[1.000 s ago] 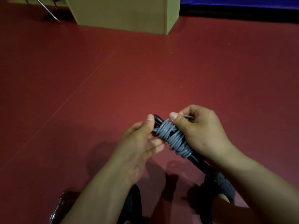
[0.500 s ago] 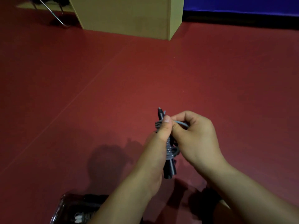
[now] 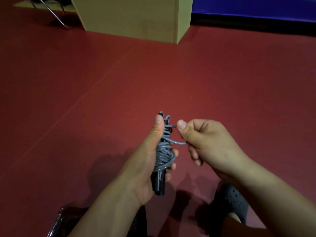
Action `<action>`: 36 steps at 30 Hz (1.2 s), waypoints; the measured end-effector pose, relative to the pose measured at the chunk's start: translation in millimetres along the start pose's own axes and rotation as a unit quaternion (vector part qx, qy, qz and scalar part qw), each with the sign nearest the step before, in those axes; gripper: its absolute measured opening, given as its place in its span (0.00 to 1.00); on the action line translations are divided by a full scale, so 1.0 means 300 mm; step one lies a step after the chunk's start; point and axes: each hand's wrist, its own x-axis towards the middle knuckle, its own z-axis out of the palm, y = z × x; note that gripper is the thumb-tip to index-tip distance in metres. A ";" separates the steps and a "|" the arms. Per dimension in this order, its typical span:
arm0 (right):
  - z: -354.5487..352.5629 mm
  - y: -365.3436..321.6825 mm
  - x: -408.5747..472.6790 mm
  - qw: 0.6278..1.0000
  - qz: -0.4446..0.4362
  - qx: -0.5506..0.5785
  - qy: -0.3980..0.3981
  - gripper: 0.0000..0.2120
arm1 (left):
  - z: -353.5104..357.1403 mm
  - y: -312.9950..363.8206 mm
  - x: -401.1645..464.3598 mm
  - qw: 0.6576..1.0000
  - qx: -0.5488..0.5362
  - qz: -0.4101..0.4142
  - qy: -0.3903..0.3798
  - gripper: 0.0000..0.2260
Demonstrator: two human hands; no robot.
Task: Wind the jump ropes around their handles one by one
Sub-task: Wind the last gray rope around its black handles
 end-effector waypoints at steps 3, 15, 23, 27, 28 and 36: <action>-0.004 -0.013 -0.003 0.993 0.066 0.084 -0.048 0.16 | -0.002 -0.003 -0.002 1.000 0.002 -0.004 0.006 0.29; -0.042 -0.030 0.016 0.986 0.096 0.127 -0.053 0.11 | -0.003 -0.005 0.008 0.999 0.030 0.022 0.025 0.31; -0.051 -0.019 0.028 0.990 0.018 0.133 -0.038 0.15 | -0.005 -0.010 0.015 1.000 0.010 0.018 0.006 0.18; -0.050 -0.020 0.030 0.993 -0.015 0.118 -0.021 0.14 | 0.002 -0.006 0.014 1.000 -0.005 0.007 -0.009 0.20; -0.051 -0.019 0.031 0.993 -0.021 0.113 -0.015 0.13 | 0.002 -0.007 0.018 1.000 -0.017 0.010 -0.012 0.21; -0.055 -0.009 0.033 0.996 -0.046 0.082 -0.003 0.06 | 0.002 -0.029 0.027 0.998 -0.029 0.025 -0.043 0.21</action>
